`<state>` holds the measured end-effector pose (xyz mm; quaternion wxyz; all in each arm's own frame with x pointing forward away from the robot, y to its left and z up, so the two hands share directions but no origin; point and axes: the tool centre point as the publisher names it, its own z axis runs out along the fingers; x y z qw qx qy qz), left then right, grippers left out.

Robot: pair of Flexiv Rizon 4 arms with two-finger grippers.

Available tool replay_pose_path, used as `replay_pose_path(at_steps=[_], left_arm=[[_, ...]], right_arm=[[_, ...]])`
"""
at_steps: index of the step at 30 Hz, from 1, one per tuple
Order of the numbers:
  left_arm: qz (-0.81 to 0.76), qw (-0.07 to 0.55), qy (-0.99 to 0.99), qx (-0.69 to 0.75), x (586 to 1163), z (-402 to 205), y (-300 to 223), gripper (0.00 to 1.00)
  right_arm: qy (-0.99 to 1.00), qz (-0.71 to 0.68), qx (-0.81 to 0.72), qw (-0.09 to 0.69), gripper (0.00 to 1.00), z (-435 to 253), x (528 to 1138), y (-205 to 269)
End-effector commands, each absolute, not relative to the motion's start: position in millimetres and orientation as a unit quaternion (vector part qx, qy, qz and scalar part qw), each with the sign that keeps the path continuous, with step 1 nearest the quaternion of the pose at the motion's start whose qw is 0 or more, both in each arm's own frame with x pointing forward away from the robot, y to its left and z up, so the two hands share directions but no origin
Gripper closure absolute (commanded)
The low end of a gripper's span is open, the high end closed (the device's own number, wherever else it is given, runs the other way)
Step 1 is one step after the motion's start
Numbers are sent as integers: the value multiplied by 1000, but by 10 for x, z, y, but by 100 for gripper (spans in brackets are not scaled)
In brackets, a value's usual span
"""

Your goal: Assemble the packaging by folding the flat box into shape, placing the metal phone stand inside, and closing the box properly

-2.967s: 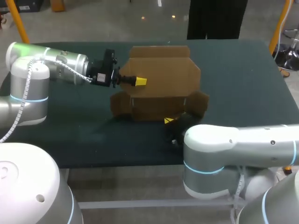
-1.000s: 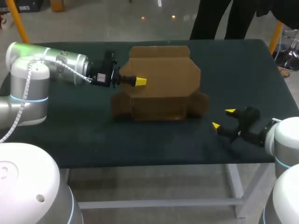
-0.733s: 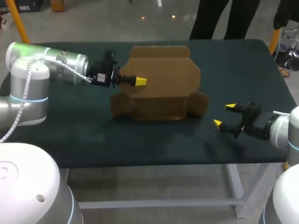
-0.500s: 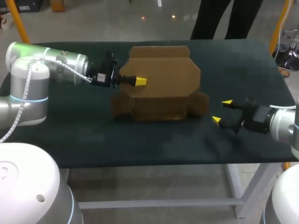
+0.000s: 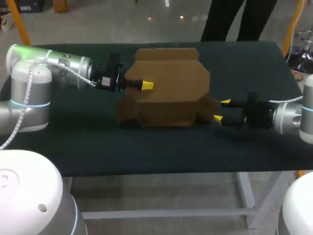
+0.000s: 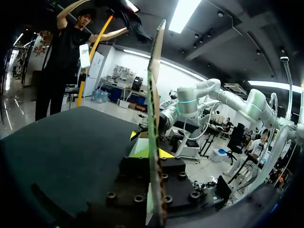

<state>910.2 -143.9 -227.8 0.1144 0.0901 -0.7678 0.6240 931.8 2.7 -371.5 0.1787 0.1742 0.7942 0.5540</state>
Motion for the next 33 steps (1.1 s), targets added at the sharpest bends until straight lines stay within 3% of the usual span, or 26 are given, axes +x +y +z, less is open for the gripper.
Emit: replay_pose_path(at_steps=[1, 2, 10, 12, 13, 14, 33], left_arm=[[623, 115, -768, 90, 9100, -2315, -1440, 100], [623, 115, -768, 90, 9100, -2315, -1440, 100], [623, 115, -768, 90, 9100, -2315, -1440, 100], [623, 115, -768, 90, 9100, -2315, -1440, 100], [623, 115, -768, 90, 9100, -2315, -1440, 100], [623, 115, -768, 90, 9100, -2315, -1440, 100], [623, 115, -768, 90, 9100, -2315, -1440, 100]], right_arm=[[792, 558, 174, 175, 47, -3777, 9417, 116], [792, 558, 175, 175, 53, -3780, 9420, 140], [791, 560, 177, 173, 64, -3802, 9390, 258], [789, 561, 179, 174, 83, -3795, 9368, 270], [789, 561, 180, 175, 98, -3792, 9354, 275], [788, 562, 181, 176, 100, -3789, 9341, 279], [775, 562, 225, 183, 100, -3791, 9155, 373]])
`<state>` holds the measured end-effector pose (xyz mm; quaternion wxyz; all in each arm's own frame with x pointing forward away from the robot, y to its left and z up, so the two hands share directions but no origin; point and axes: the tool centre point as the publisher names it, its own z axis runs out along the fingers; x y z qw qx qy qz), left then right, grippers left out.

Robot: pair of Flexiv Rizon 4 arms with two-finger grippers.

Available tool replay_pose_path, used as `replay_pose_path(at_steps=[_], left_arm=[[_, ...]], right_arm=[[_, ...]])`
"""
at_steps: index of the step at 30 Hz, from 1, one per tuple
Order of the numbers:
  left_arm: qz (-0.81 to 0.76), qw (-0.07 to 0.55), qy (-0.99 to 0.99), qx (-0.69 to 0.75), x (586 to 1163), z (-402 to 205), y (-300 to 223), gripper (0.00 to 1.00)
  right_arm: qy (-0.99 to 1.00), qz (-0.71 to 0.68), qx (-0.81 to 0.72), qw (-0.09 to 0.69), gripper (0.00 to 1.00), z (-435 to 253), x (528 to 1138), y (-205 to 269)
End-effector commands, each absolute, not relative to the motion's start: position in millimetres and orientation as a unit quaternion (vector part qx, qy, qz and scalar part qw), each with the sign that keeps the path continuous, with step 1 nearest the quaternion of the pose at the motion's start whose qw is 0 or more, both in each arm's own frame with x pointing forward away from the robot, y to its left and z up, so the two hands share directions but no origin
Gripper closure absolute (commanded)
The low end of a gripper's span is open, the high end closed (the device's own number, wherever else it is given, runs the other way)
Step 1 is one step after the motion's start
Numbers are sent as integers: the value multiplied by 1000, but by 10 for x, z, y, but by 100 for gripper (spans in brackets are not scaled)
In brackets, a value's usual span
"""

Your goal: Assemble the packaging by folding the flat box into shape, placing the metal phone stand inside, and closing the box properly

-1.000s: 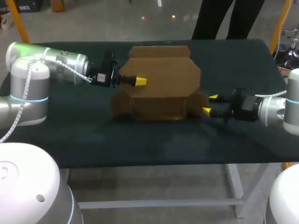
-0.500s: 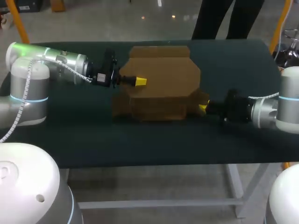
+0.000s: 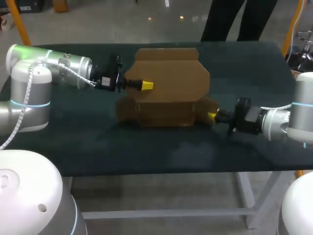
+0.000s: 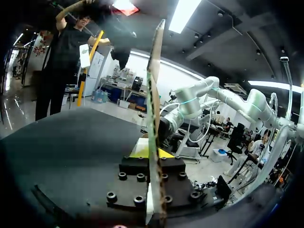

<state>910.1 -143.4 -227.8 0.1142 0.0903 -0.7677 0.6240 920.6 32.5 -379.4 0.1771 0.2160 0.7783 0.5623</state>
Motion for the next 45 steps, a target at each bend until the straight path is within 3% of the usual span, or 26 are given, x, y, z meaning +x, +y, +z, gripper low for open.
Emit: replay_pose_path(at_steps=[1, 6, 9, 10, 12, 32, 38, 45], left_arm=[[623, 115, -768, 90, 9100, -2315, -1440, 100], [623, 115, -768, 90, 9100, -2315, -1440, 100], [623, 115, -768, 90, 9100, -2315, -1440, 100], [623, 115, -768, 90, 9100, -2315, -1440, 100], [623, 115, -768, 90, 9100, -2315, -1440, 100], [623, 115, -768, 90, 9100, -2315, -1440, 100], [623, 115, -768, 90, 9100, -2315, -1440, 100], [623, 115, -768, 90, 9100, -2315, -1440, 100]], right_arm=[[774, 560, 230, 184, 100, -3792, 9151, 381], [770, 554, 253, 188, 100, -3802, 9133, 419], [768, 552, 267, 188, 84, -3816, 9123, 442], [767, 551, 269, 187, 74, -3823, 9114, 454], [765, 551, 275, 187, 68, -3827, 9098, 471], [762, 540, 300, 195, 66, -3818, 8798, 721], [754, 541, 318, 196, 61, -3788, 8774, 745], [744, 543, 343, 186, 65, -3798, 8784, 824]])
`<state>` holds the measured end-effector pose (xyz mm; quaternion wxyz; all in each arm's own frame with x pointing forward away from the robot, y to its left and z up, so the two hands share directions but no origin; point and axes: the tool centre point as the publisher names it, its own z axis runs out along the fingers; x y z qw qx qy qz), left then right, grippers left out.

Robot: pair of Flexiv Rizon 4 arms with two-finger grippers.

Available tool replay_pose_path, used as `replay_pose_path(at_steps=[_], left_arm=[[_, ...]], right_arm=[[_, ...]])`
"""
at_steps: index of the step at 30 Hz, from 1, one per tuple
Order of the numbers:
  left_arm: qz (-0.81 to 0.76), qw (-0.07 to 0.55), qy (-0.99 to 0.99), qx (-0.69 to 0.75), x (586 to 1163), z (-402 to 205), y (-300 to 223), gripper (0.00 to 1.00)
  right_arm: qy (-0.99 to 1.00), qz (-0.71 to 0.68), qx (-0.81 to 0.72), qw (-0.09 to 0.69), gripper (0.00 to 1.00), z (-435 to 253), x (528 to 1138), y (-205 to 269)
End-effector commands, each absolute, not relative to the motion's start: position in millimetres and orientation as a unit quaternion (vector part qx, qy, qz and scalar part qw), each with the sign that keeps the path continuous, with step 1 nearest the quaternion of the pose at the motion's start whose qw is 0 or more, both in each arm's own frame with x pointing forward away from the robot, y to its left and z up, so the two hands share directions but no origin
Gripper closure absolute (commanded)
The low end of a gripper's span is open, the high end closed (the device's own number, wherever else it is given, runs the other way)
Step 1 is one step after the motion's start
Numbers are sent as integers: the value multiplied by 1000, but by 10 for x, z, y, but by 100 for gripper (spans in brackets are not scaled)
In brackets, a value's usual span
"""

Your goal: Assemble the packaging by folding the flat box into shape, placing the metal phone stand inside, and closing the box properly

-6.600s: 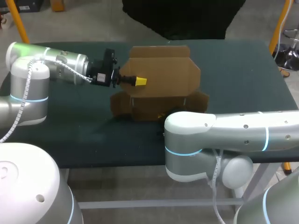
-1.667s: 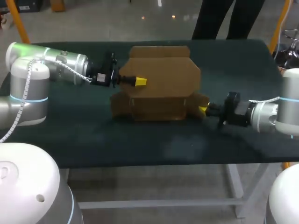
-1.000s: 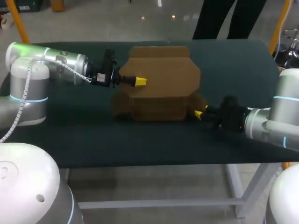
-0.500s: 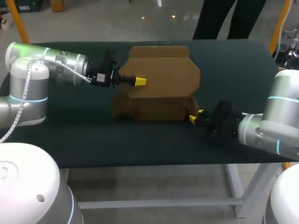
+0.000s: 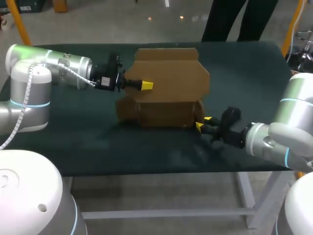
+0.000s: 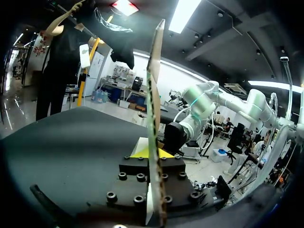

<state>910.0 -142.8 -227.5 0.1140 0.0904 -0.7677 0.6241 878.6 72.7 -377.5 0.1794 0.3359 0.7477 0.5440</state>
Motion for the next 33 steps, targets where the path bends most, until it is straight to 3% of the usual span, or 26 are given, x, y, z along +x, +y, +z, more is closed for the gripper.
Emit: replay_pose_path(at_steps=[1, 21, 33], left_arm=[[623, 115, -768, 90, 9100, -2315, -1440, 100], [623, 115, -768, 90, 9100, -2315, -1440, 100], [623, 115, -768, 90, 9100, -2315, -1440, 100]], right_arm=[[744, 543, 343, 186, 66, -3797, 8781, 843], [714, 538, 420, 157, 65, -3761, 8698, 911], [749, 493, 390, 208, 65, -3787, 8633, 683]])
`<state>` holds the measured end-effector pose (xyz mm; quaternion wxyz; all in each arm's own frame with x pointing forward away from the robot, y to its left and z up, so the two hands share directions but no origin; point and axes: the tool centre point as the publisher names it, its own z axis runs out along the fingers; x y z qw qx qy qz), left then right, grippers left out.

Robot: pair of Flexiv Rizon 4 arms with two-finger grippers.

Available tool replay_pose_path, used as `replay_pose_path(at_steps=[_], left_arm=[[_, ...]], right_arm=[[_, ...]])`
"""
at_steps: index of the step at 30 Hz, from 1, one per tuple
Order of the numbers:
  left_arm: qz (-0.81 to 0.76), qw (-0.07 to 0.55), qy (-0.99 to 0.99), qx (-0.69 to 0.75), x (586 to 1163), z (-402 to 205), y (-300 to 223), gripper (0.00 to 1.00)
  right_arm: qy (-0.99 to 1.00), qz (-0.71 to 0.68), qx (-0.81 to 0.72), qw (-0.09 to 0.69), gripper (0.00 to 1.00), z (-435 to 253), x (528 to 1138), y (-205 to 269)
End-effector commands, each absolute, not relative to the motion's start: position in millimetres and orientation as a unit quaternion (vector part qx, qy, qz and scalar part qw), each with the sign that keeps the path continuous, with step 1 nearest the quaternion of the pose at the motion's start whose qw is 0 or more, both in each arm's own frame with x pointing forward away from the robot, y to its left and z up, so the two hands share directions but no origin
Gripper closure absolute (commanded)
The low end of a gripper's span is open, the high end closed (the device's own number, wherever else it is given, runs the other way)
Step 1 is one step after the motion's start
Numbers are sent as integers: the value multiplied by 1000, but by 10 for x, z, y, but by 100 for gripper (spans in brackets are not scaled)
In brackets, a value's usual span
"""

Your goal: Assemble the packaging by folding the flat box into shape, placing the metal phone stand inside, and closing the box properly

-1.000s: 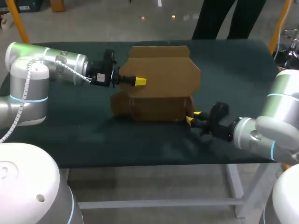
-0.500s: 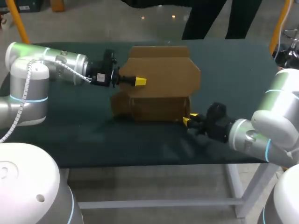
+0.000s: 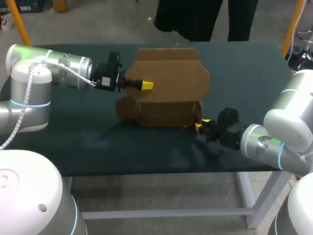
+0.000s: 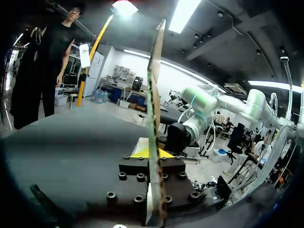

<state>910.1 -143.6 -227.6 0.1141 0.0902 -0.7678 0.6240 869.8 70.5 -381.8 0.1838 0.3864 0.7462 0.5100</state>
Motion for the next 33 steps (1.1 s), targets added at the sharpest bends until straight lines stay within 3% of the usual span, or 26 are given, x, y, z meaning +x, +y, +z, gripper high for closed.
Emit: replay_pose_path(at_steps=[1, 15, 33], left_arm=[[623, 115, -768, 90, 9100, -2315, -1440, 100], [623, 115, -768, 90, 9100, -2315, -1440, 100], [618, 102, -775, 88, 9069, -2340, -1458, 100]], right_arm=[[752, 491, 386, 209, 65, -3785, 8616, 641], [794, 463, 307, 246, 65, -3706, 8384, 198], [802, 475, 267, 246, 65, -3704, 8642, -317]])
